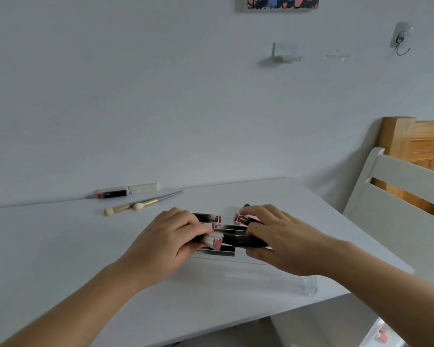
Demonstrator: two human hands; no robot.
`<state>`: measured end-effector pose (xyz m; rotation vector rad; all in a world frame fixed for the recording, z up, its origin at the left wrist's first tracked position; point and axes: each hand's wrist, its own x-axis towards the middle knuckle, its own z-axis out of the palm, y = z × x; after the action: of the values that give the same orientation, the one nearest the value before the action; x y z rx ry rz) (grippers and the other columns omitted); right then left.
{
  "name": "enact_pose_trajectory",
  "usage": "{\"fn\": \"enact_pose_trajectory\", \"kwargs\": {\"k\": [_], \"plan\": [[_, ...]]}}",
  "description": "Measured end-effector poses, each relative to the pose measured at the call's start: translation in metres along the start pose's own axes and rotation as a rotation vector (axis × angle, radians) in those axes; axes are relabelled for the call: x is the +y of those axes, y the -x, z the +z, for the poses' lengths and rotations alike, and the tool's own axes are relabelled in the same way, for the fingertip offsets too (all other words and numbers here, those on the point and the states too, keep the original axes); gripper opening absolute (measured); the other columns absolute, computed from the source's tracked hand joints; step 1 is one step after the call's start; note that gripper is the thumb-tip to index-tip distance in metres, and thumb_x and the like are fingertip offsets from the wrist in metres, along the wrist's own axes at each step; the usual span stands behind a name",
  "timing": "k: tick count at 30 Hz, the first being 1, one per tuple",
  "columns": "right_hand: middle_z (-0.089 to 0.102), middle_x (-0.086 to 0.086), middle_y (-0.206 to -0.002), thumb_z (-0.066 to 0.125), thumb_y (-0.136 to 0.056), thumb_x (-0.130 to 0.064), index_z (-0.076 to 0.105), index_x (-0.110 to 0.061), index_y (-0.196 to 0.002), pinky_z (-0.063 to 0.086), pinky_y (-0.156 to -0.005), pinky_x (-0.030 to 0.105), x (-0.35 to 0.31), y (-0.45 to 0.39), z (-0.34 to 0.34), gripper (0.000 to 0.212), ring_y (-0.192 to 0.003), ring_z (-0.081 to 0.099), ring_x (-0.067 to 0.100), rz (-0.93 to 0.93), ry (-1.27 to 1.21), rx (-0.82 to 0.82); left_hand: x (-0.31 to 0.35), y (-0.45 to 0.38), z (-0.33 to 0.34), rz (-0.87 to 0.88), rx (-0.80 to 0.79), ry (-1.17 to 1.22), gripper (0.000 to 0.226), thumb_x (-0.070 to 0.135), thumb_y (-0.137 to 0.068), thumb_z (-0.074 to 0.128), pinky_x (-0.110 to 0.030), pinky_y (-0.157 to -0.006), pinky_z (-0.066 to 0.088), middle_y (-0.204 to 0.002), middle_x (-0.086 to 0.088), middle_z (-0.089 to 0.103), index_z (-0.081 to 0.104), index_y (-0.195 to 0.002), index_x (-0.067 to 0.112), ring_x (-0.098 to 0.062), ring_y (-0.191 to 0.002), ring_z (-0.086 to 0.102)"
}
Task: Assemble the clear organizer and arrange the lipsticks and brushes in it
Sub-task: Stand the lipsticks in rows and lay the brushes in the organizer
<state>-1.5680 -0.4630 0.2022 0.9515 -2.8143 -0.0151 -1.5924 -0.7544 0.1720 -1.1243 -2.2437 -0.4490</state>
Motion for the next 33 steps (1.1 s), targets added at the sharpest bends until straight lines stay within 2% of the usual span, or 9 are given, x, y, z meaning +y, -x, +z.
{"fn": "enact_pose_trajectory", "kwargs": {"k": [3, 7, 14, 17, 19, 21, 23, 27, 33], "plan": [[0.026, -0.013, -0.152, 0.032, -0.096, -0.063, 0.050, -0.034, -0.108, 0.037, -0.108, 0.032, 0.003, 0.000, 0.005, 0.037, -0.132, 0.034, 0.013, 0.007, -0.046, 0.006, -0.004, 0.004, 0.004, -0.046, -0.038, -0.045, 0.035, 0.041, -0.096, 0.056, -0.034, -0.084, 0.048, -0.102, 0.010, 0.063, 0.072, -0.119, 0.020, -0.015, -0.094, 0.055], [0.027, -0.017, -0.150, 0.042, -0.095, -0.063, 0.054, -0.036, -0.107, 0.039, -0.101, 0.025, 0.009, 0.001, 0.010, 0.032, -0.130, 0.037, 0.009, 0.007, -0.153, 0.034, -0.007, 0.007, 0.006, -0.090, -0.047, -0.103, 0.043, 0.047, -0.096, 0.054, -0.030, -0.089, 0.040, -0.110, 0.011, 0.055, 0.069, -0.127, 0.021, -0.013, -0.099, 0.047], [0.026, -0.021, -0.154, 0.045, -0.091, -0.068, 0.046, -0.041, -0.113, 0.037, -0.099, 0.021, 0.012, 0.004, 0.015, 0.034, -0.134, 0.033, 0.003, 0.007, -0.203, 0.091, -0.016, 0.016, 0.001, -0.131, -0.106, -0.089, 0.050, 0.041, -0.099, 0.047, -0.028, -0.109, 0.030, -0.142, 0.011, 0.049, 0.057, -0.143, 0.019, -0.015, -0.125, 0.047], [0.027, -0.025, -0.153, 0.048, -0.090, -0.066, 0.041, -0.042, -0.128, 0.037, -0.103, 0.022, 0.013, 0.004, 0.016, 0.045, -0.137, 0.032, -0.001, 0.016, -0.255, 0.122, -0.021, 0.021, -0.003, -0.196, -0.132, -0.006, 0.057, 0.041, -0.095, 0.050, -0.023, -0.118, 0.020, -0.153, 0.016, 0.040, 0.048, -0.150, 0.026, -0.009, -0.141, 0.034], [0.029, -0.026, -0.152, 0.050, -0.090, -0.063, 0.038, -0.043, -0.138, 0.038, -0.106, 0.023, 0.014, 0.003, 0.016, 0.054, -0.138, 0.032, -0.003, 0.007, -0.272, 0.136, -0.025, 0.023, -0.003, -0.239, -0.174, 0.042, 0.064, 0.045, -0.092, 0.051, -0.017, -0.119, 0.010, -0.160, 0.024, 0.027, 0.038, -0.154, 0.036, -0.001, -0.148, 0.020], [0.032, -0.024, -0.151, 0.054, -0.090, -0.057, 0.037, -0.041, -0.144, 0.040, -0.108, 0.025, 0.016, 0.001, 0.017, 0.058, -0.139, 0.033, -0.001, -0.018, -0.281, 0.142, -0.028, 0.026, -0.001, -0.278, -0.224, 0.069, 0.071, 0.054, -0.089, 0.048, -0.017, -0.118, 0.007, -0.161, 0.034, 0.011, 0.026, -0.155, 0.046, 0.004, -0.151, 0.007], [0.034, -0.021, -0.151, 0.057, -0.090, -0.051, 0.038, -0.039, -0.145, 0.042, -0.108, 0.030, 0.017, -0.002, 0.017, 0.060, -0.139, 0.035, 0.001, -0.039, -0.292, 0.137, -0.031, 0.027, 0.002, -0.318, -0.232, 0.112, 0.075, 0.060, -0.087, 0.048, -0.021, -0.117, 0.009, -0.159, 0.039, 0.004, 0.019, -0.155, 0.049, 0.007, -0.150, 0.002], [0.035, -0.018, -0.152, 0.060, -0.089, -0.045, 0.038, -0.034, -0.148, 0.042, -0.108, 0.036, 0.021, -0.012, 0.018, 0.064, -0.140, 0.036, 0.004, -0.086, -0.314, 0.149, -0.033, 0.029, 0.002, -0.335, -0.197, 0.107, 0.080, 0.067, -0.086, 0.050, -0.021, -0.115, 0.019, -0.152, 0.046, 0.007, 0.015, -0.156, 0.048, 0.009, -0.148, 0.010], [0.039, -0.018, -0.149, 0.061, -0.088, -0.060, 0.039, -0.032, -0.149, 0.040, -0.109, 0.029, 0.015, -0.033, 0.018, 0.071, -0.137, 0.039, 0.002, -0.111, -0.365, 0.152, -0.039, 0.039, -0.010, -0.365, -0.182, 0.073, 0.075, 0.073, -0.086, 0.048, -0.018, -0.109, 0.023, -0.149, 0.047, 0.012, 0.009, -0.149, 0.062, 0.012, -0.145, 0.013]]}}
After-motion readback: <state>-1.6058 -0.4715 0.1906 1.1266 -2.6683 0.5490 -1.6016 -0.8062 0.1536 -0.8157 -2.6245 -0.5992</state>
